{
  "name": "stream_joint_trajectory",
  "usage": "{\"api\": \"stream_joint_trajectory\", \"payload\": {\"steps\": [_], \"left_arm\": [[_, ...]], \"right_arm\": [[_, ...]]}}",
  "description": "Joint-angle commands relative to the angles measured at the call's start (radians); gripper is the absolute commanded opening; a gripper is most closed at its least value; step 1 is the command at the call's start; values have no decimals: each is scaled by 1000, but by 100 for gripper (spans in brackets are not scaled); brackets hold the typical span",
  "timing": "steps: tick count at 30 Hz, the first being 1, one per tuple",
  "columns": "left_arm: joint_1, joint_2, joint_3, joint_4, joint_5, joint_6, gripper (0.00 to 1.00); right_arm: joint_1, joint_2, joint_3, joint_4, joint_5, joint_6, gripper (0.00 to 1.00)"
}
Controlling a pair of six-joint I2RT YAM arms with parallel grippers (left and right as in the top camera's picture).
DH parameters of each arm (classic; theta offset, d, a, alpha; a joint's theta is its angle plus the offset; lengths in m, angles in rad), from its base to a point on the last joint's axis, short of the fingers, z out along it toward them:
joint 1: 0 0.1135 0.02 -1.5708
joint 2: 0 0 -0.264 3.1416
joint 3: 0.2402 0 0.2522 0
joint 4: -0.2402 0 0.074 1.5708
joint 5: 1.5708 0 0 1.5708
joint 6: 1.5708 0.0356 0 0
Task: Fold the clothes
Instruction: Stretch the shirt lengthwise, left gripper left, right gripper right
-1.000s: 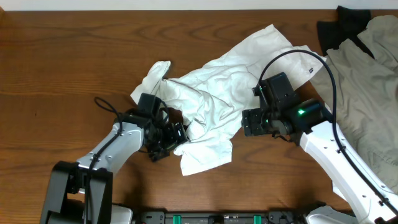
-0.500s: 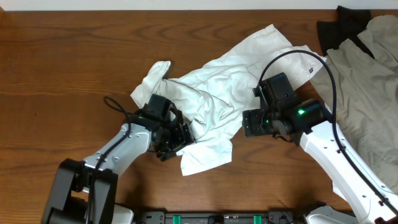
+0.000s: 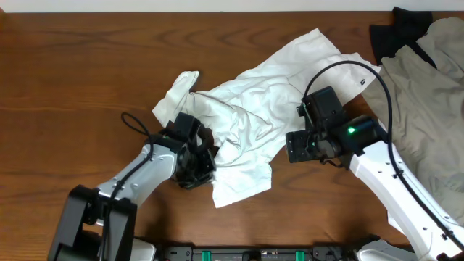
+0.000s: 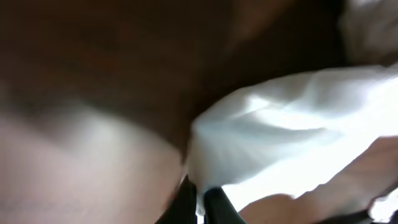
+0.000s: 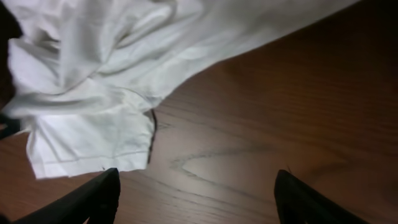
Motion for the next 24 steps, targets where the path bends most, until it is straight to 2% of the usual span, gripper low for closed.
{"api": "stream_joint_trajectory", "payload": {"steps": [1, 7, 10, 13, 17, 24], "left_arm": [[65, -122, -3, -86, -23, 110, 6], [281, -428, 3, -264, -115, 221, 6], [397, -583, 3, -286, -127, 256, 6], [459, -666, 3, -285, -138, 256, 6], [509, -705, 3, -285, -225, 256, 6], [570, -640, 3, -269, -266, 269, 6]], "right_arm": [[-31, -3, 2, -22, 66, 34, 78], [-90, -2, 2, -43, 117, 37, 79], [-130, -2, 2, -24, 120, 37, 85], [-162, 2, 2, 5, 120, 35, 89], [-187, 18, 2, 45, 120, 10, 91], [-197, 113, 2, 71, 123, -43, 91]]}}
